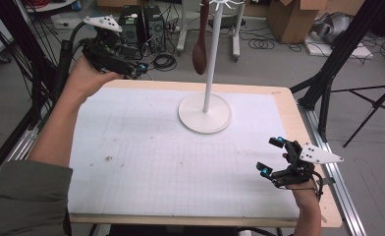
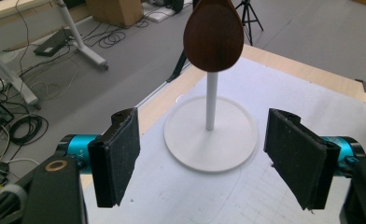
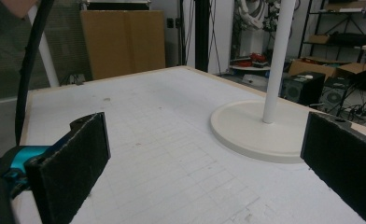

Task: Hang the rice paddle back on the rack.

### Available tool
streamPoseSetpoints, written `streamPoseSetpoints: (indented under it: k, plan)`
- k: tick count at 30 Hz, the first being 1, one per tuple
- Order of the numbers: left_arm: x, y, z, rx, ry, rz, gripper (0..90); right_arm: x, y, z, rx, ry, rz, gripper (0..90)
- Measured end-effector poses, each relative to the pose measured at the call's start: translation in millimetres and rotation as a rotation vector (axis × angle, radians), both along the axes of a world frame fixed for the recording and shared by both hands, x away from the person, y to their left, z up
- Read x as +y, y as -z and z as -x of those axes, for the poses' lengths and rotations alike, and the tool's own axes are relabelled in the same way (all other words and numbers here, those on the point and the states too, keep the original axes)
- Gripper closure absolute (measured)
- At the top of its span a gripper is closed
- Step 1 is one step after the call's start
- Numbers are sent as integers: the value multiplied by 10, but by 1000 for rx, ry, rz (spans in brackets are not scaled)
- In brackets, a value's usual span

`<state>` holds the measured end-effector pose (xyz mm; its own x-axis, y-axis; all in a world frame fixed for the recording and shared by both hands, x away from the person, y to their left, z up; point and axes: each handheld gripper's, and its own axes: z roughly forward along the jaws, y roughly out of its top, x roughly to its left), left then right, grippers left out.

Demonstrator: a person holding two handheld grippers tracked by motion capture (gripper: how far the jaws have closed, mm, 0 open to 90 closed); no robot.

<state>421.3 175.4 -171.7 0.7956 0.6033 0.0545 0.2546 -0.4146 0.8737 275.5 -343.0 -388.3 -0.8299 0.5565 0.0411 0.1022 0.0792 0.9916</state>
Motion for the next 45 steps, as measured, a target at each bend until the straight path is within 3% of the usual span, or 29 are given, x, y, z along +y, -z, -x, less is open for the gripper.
streamPoseSetpoints:
  k: [13,27,31,37,45]
  plan:
    - [361,265,289,13,-25,7,215,51,-16,-4,-11,2,-3,5]
    - [931,626,734,-21,-84,85,215,151,-7,-24,-6,-9,14,5]
    - [1023,751,892,-55,-79,110,215,171,-5,-27,-8,-12,18,5]
    - [1136,1009,1093,-73,-82,167,215,158,-12,-16,-10,1,11,5]
    - [1258,1282,1265,-92,-25,209,215,139,-28,18,-17,6,-4,5]
